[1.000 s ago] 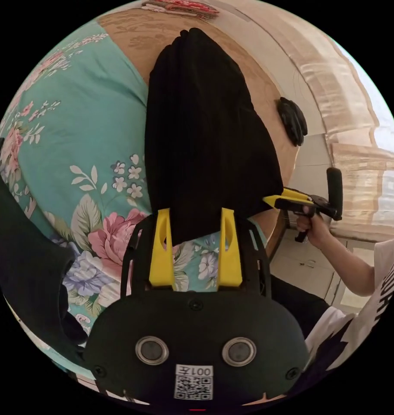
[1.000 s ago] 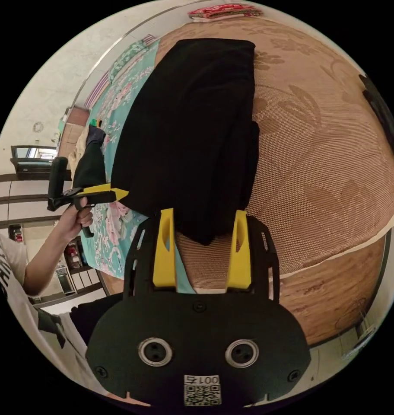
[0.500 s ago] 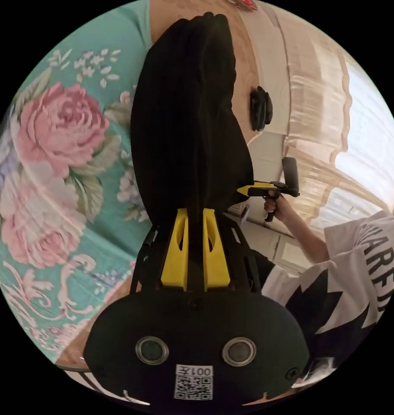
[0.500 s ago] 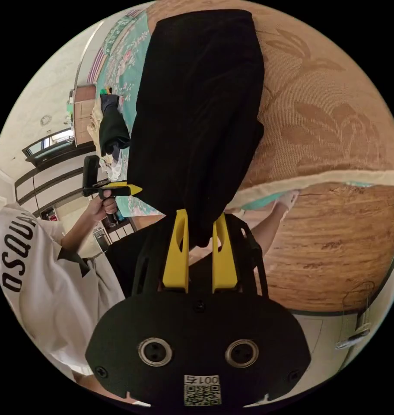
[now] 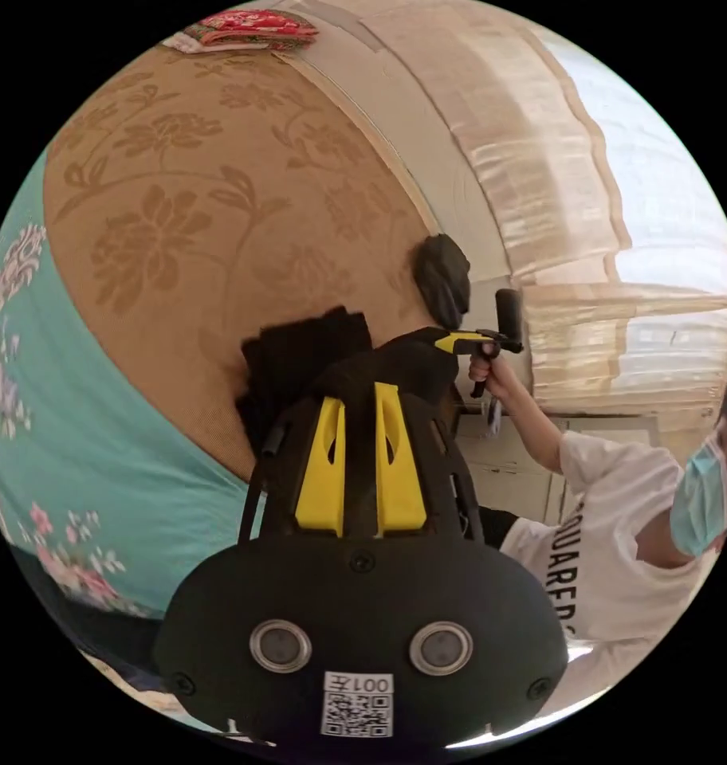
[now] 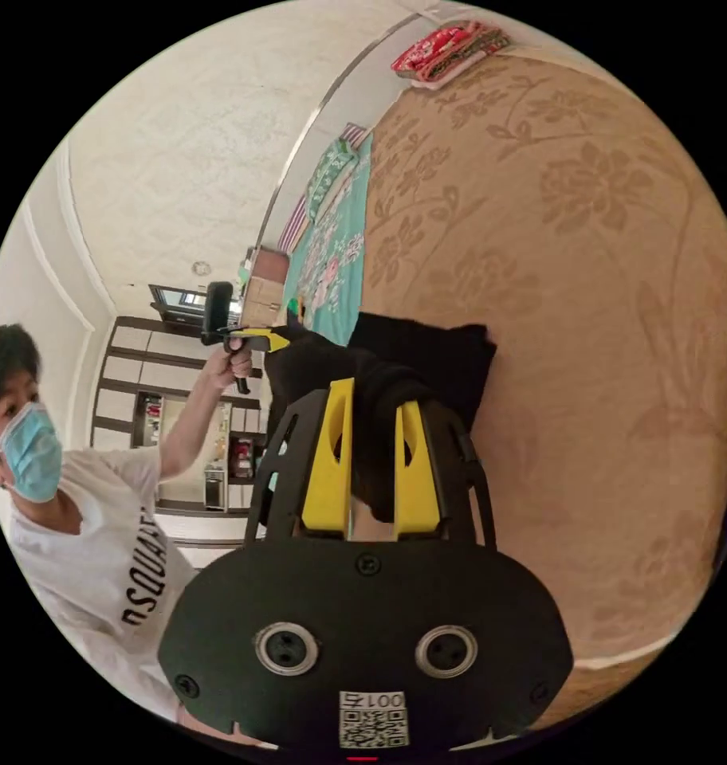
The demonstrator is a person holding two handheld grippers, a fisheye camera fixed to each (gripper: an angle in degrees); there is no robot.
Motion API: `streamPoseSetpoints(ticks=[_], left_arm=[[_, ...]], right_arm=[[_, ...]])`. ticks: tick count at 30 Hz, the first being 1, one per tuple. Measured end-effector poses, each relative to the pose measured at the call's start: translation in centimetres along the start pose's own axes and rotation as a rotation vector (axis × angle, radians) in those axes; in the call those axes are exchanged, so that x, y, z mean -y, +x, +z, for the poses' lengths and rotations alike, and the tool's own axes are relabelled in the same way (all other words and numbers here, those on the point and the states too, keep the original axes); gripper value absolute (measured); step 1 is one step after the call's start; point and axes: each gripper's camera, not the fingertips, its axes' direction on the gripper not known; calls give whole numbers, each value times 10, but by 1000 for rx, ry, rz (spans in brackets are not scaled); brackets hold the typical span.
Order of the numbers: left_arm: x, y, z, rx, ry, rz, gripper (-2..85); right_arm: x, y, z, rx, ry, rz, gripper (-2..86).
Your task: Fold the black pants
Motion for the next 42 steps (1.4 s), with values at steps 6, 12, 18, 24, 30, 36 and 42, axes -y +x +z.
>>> streamPoseSetpoints(ticks=[6, 12, 18, 24, 30, 36, 42], left_arm=[[28, -81, 26, -51, 52, -175, 45], [-31, -118, 6, -235, 346, -267, 39], [-63, -95, -12, -201, 442, -163, 72], [-53, -87, 13, -162, 295, -115, 104], [-42, -89, 42, -252, 220, -78, 79], [-111, -28, 39, -351, 390, 160, 30], [-234, 59, 71, -409, 180, 275, 41]], right_arm=[[-11, 49, 3, 118, 54, 82, 73], [-85, 43, -51, 317, 159, 36, 71], [-128, -62, -53, -374, 110, -419, 88], [-115, -46, -7, -468, 213, -379, 151], [-94, 14, 20, -160, 179, -296, 150], [-126, -2, -22, 139, 139, -414, 73], [-223, -65, -18, 337, -209, -410, 73]])
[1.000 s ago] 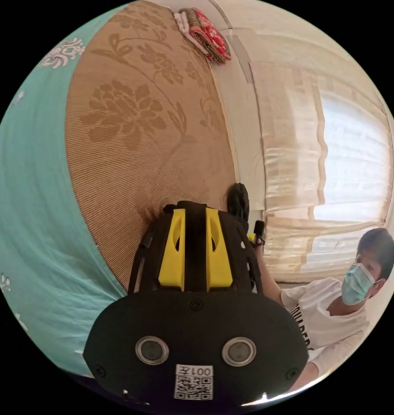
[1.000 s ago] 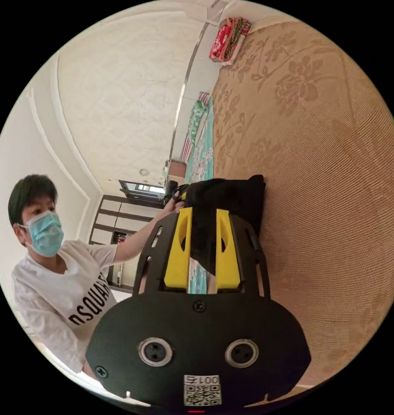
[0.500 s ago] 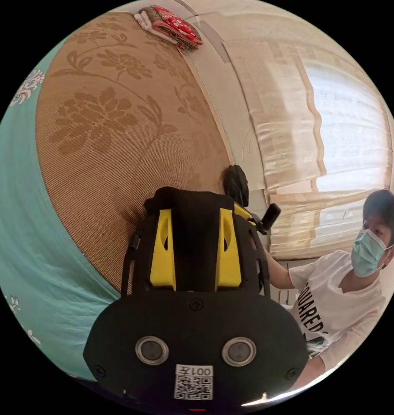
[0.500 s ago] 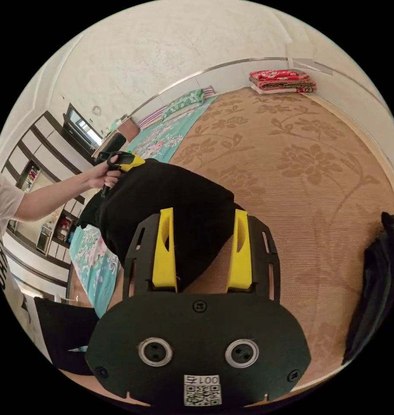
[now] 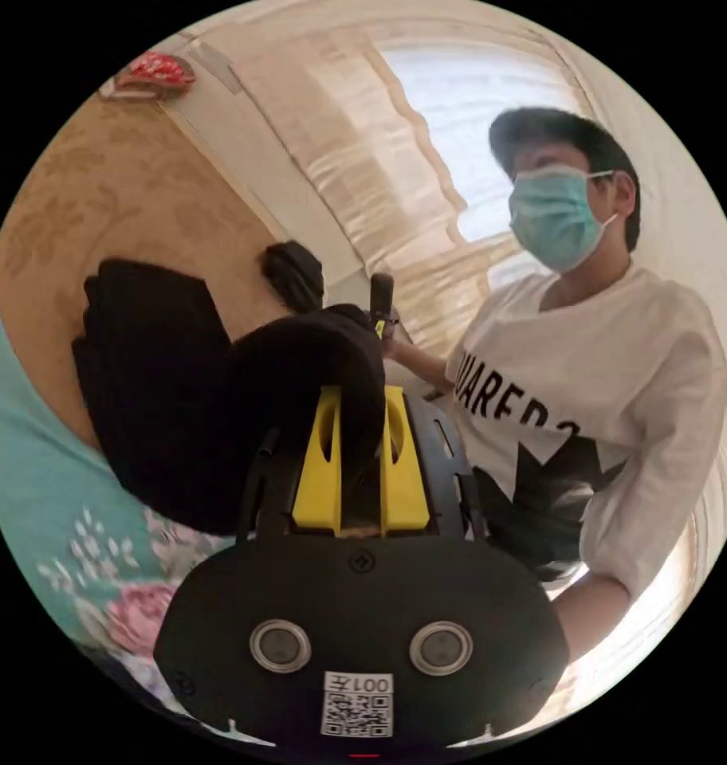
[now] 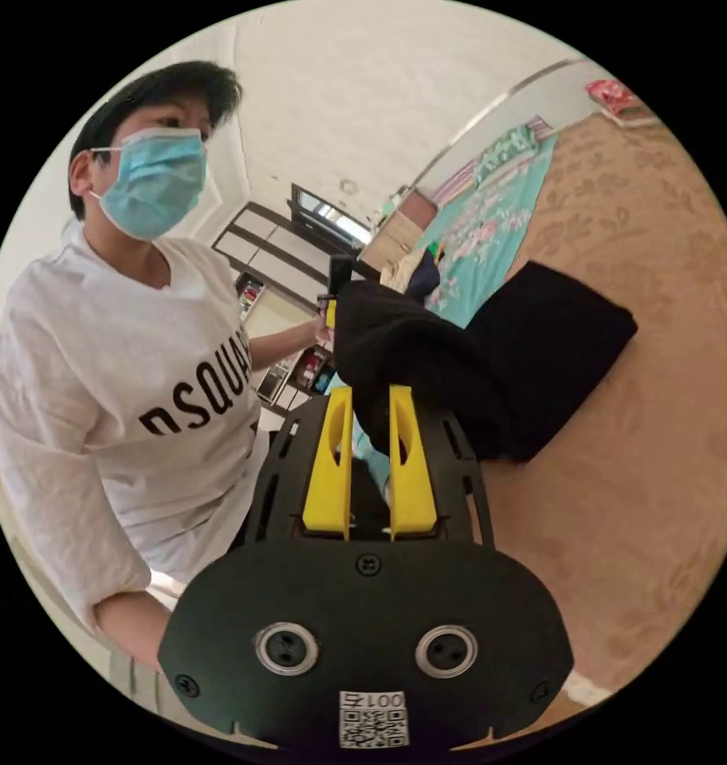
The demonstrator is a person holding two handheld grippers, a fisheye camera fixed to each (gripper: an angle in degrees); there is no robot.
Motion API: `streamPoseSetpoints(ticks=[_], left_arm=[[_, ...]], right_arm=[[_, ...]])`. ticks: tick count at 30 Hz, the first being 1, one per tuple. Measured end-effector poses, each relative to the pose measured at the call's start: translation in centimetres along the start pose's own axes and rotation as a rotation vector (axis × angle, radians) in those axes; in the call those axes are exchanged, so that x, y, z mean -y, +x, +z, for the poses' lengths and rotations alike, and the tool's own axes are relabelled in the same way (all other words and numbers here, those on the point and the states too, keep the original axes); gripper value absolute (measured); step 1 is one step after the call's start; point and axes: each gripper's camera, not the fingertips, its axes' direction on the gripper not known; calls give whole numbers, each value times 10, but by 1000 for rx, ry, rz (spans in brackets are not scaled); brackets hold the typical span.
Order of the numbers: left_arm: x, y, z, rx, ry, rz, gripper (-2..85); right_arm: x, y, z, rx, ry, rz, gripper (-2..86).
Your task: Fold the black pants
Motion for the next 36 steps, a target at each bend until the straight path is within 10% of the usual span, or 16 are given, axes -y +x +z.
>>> streamPoseSetpoints(ticks=[8, 21, 36], left_arm=[[-190, -20, 86, 187, 70, -628, 63], [-148, 21, 134, 422, -28, -368, 171], [-205, 23, 249, 669, -150, -436, -6]], right_arm=[[-105, 18, 125, -107, -129, 400, 80], [-73, -54, 157, -304, -41, 284, 75], [-71, -50, 312, -1139, -262, 271, 7]])
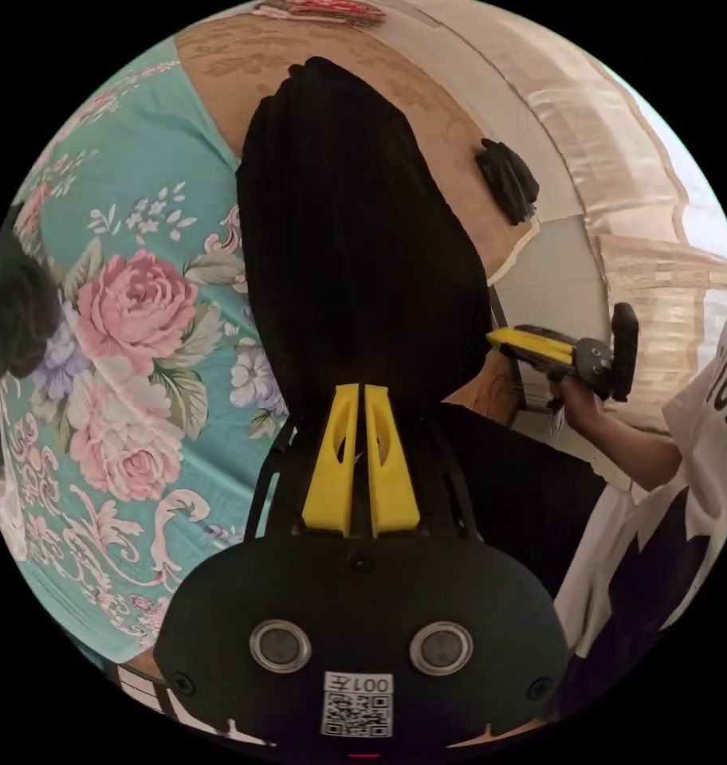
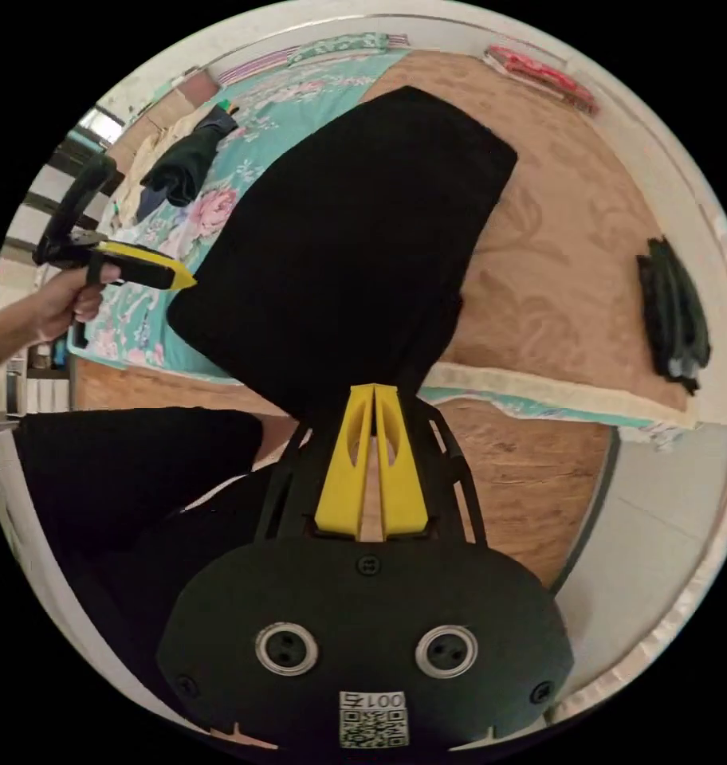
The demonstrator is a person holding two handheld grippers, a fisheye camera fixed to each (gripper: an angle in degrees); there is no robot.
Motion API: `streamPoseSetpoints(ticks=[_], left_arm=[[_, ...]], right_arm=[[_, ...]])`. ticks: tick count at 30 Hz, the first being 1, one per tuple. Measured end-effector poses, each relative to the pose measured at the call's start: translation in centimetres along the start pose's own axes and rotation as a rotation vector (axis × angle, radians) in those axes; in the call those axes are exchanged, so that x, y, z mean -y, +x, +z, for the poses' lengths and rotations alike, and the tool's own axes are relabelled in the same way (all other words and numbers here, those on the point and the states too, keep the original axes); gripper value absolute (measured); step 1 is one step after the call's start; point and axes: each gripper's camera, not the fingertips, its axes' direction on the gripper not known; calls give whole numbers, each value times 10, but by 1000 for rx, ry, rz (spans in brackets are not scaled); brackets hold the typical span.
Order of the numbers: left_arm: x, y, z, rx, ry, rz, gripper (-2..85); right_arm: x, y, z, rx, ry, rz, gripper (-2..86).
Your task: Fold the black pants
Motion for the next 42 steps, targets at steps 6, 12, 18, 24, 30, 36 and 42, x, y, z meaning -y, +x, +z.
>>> streamPoseSetpoints(ticks=[6, 12, 18, 24, 30, 36, 42], left_arm=[[22, 66, -33, 551, 219, 269, -3], [82, 13, -8, 369, 250, 118, 88], [110, -37, 5, 197, 171, 28, 187], [126, -52, 19, 84, 79, 41, 195], [126, -51, 17, 38, 84, 41, 179], [126, -63, 8, -75, 151, -5, 158], [125, -82, -3, -231, 211, -76, 94]], right_arm=[[43, 29, -41, -448, 266, 107, 12], [83, 77, -12, -113, 358, 66, 44], [90, 173, 25, 406, 324, 82, 126], [106, 229, 69, 754, 163, 17, 146], [107, 259, 65, 899, 150, -36, 141], [121, 299, 73, 1098, 151, 33, 110], [146, 325, 80, 1410, 87, 14, 32]])
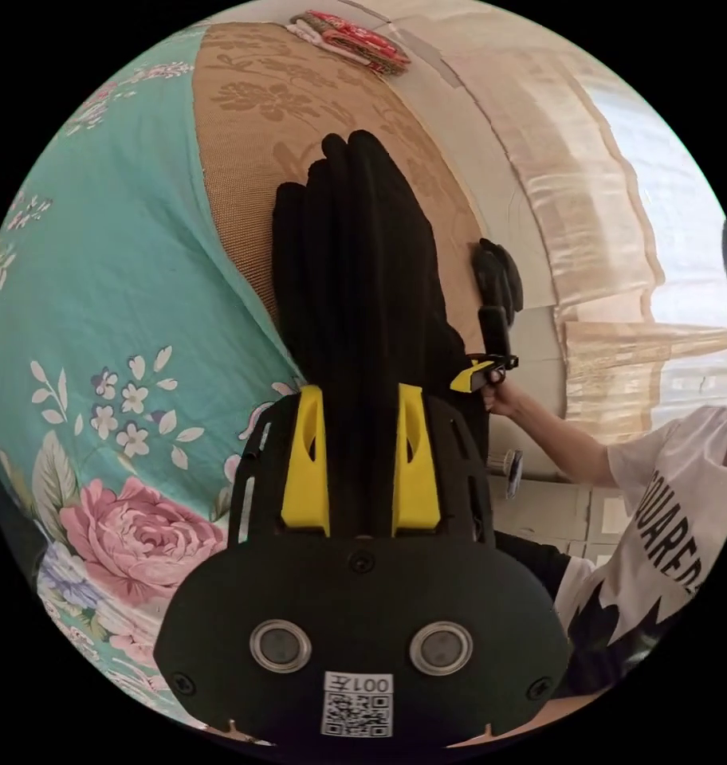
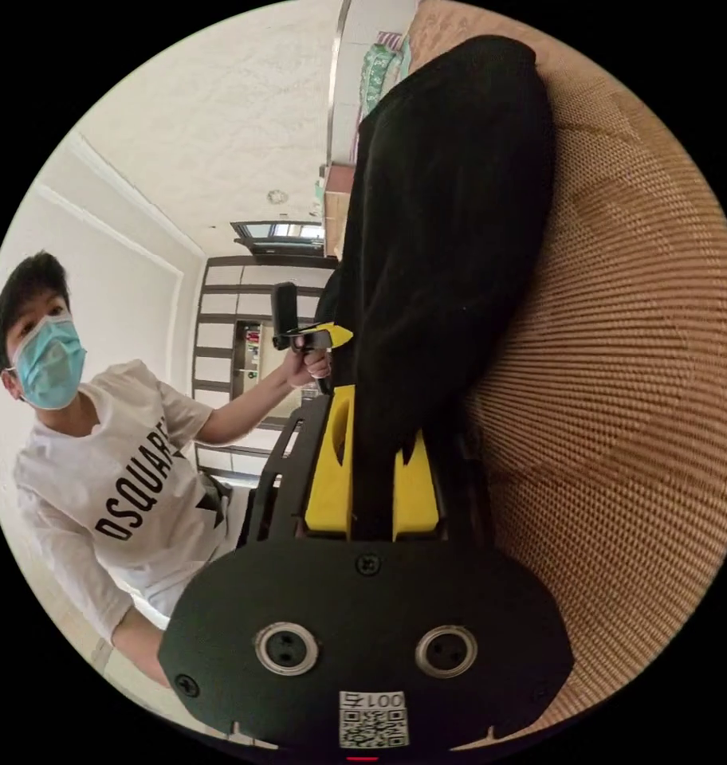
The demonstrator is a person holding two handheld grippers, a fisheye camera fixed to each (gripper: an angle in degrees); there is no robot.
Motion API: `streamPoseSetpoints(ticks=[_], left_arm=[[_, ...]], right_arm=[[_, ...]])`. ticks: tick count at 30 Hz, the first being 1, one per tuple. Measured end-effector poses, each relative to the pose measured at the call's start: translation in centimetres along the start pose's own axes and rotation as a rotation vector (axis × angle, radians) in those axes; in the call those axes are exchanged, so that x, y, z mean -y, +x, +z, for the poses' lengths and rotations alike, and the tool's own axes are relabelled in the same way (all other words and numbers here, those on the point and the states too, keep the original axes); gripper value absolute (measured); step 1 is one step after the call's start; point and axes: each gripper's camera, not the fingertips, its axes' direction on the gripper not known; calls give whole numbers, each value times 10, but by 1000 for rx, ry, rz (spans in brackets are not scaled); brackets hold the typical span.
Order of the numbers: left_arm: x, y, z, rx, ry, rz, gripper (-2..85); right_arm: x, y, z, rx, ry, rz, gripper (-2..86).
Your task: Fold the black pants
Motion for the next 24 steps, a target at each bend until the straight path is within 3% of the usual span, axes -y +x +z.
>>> streamPoseSetpoints(ticks=[9, 18, 24], left_arm=[[35, 43, -78, -255, 161, 110, 53], [162, 113, -161, -91, 295, 427, 45], [149, 78, -133, -152, 278, 321, 44]], right_arm=[[37, -109, -78, 23, 77, -209, 2], [137, -257, -136, -373, 129, -543, 4], [108, -220, -114, -375, 126, -395, 20]])
